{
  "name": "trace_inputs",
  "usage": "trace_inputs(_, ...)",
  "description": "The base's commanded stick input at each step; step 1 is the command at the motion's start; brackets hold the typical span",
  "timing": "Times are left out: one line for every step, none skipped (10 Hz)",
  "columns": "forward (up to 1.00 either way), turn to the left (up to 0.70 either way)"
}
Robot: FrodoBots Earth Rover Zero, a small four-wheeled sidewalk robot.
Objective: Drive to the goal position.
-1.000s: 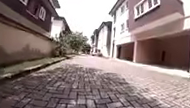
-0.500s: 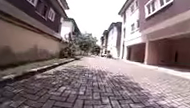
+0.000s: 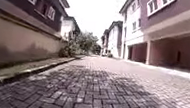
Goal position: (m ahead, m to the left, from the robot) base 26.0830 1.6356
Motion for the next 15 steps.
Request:
trace_inputs(0.5,0.0)
trace_inputs(0.5,0.0)
trace_inputs(0.5,0.0)
trace_inputs(0.5,0.0)
trace_inputs(0.5,0.0)
trace_inputs(0.5,0.0)
trace_inputs(0.5,0.0)
trace_inputs(0.5,0.0)
trace_inputs(0.5,0.0)
trace_inputs(0.5,0.0)
trace_inputs(0.5,0.0)
trace_inputs(0.5,0.0)
trace_inputs(0.5,0.0)
trace_inputs(0.5,0.0)
trace_inputs(0.5,0.0)
